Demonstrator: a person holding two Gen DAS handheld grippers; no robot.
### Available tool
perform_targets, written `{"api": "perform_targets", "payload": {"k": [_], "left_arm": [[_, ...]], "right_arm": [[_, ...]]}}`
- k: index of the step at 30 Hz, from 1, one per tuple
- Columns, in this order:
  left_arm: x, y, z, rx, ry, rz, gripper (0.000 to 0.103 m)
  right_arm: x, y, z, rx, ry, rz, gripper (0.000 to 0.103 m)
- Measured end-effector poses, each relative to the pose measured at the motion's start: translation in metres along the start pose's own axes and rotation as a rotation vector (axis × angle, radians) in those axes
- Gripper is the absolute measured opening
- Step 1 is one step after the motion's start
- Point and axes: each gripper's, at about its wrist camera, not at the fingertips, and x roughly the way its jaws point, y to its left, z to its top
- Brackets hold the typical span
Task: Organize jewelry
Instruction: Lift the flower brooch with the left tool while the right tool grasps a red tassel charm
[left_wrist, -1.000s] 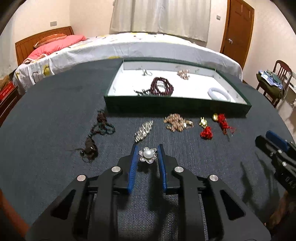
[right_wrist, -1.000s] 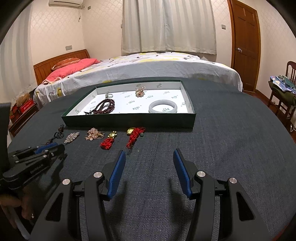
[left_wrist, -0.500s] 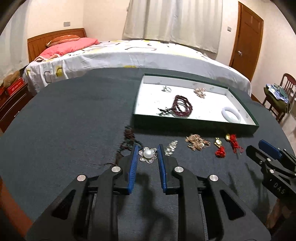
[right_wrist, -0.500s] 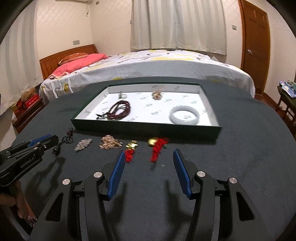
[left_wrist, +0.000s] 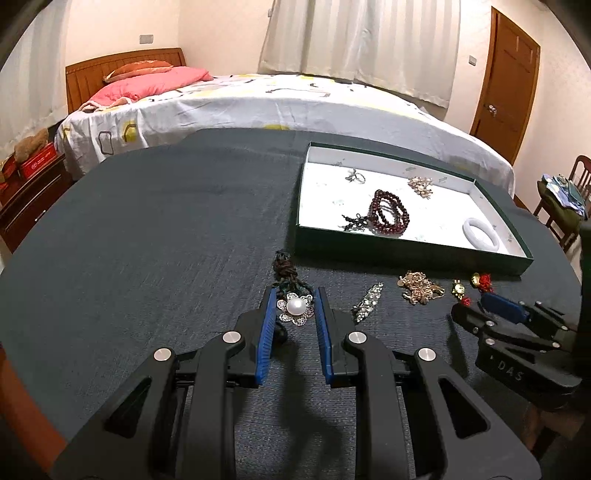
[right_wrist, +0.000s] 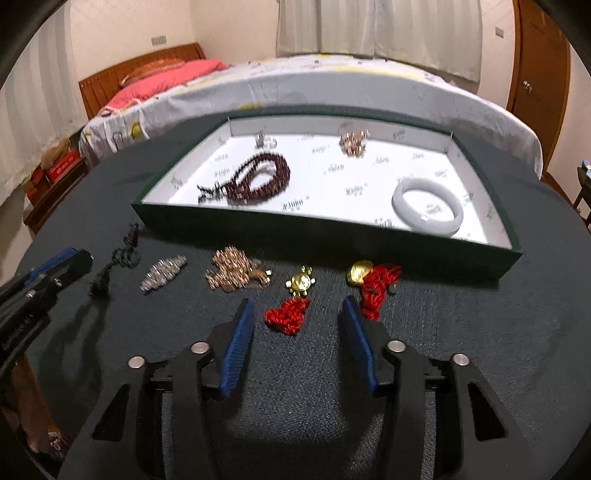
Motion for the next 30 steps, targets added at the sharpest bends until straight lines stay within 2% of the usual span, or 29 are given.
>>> {"api": "perform_targets", "payload": {"k": [1,2,4,6,17,30], "left_arm": [[0.0,0.0,0.0,0.0,0.001,0.0,0.021],[0.001,0.0,-0.001,0.0,0.003,0.0,0.021],[0.002,-0.001,-0.001,0.002,0.006,0.0,0.021],[0.002,-0.002,-0.002,0.003,0.008,-0.001,0.021],[-0.007,-0.015,0.006,0.023,-0.016,-0.032,0.021],[0.0,-0.06,0.044,0.054,-0.044,-0.149,0.021]], "right_arm": [[0.0,0.0,0.0,-0.002,0.004,0.003,0.038],[0.0,-0.001,-0.001,-0.004,0.002,0.002,0.036],[0.0,-0.003,-0.001,-0.002,0.003,0.015,0.02],[-0.001,-0.005,-0.001,0.005,0.002,0.033,0.015],[-0.04,-0.017,0.005,0.043,-0.11,0.071,0.014],[-0.064,-0.046,0.045,0.056,-0.235,0.04,0.014]]}}
